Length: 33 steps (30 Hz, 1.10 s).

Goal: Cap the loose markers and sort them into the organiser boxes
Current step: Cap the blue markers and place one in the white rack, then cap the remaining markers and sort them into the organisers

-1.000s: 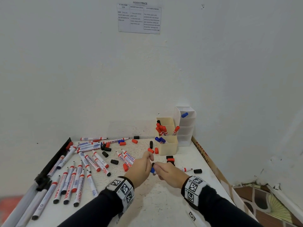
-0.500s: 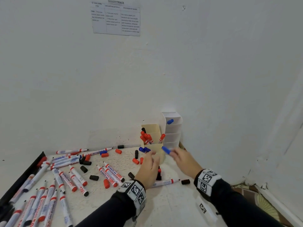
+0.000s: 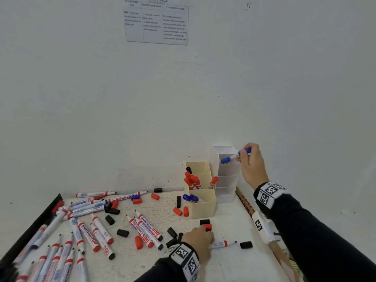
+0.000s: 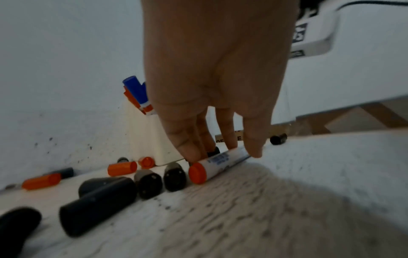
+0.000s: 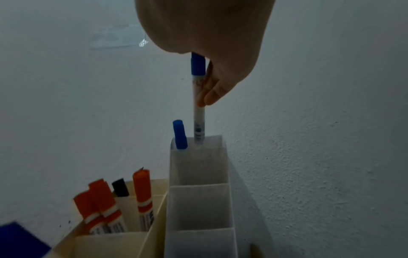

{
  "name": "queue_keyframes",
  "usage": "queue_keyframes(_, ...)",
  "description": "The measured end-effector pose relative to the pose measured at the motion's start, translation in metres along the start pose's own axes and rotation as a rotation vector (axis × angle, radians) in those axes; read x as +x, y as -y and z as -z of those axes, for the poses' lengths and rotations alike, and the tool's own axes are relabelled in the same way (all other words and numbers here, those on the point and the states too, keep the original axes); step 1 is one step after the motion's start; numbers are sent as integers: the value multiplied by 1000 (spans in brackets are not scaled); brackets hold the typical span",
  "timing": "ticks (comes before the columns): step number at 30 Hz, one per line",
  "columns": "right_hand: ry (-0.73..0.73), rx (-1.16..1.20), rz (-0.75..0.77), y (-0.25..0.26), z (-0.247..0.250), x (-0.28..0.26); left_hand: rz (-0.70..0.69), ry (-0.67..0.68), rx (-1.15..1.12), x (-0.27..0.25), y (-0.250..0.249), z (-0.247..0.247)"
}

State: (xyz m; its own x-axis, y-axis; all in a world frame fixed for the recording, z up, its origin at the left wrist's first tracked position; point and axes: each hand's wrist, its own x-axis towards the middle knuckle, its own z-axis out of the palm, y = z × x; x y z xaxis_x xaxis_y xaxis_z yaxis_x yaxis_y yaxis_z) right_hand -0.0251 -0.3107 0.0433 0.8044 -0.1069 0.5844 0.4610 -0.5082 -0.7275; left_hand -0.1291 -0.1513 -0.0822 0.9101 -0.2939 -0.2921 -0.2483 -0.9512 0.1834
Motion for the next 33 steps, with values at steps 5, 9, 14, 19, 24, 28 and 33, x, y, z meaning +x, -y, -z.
queue_keyframes(5, 90, -100, -67, -4, -20, -3, 72, 21, 0, -1, 4, 5)
queue_keyframes(9, 272, -217, -157, -14, -26, -4, 93, -65, -167, -4, 10, 6)
queue_keyframes(14, 20, -103, -150, -11, -23, -21, 106, -187, -392, -15, 25, 15)
queue_keyframes(19, 194, -341, -291, -26, -29, -56, 145, -333, -471, -34, 46, 21)
queue_keyframes(24, 738, -531, -291, -33, -55, -106, 236, -344, -471, -55, 69, 15)
queue_keyframes(28, 805, -523, -315, -27, -69, -130, 267, -341, -483, -74, 85, 9)
queue_keyframes(33, 755, -474, -346, -24, -73, -134, 291, -376, -487, -92, 101, -1)
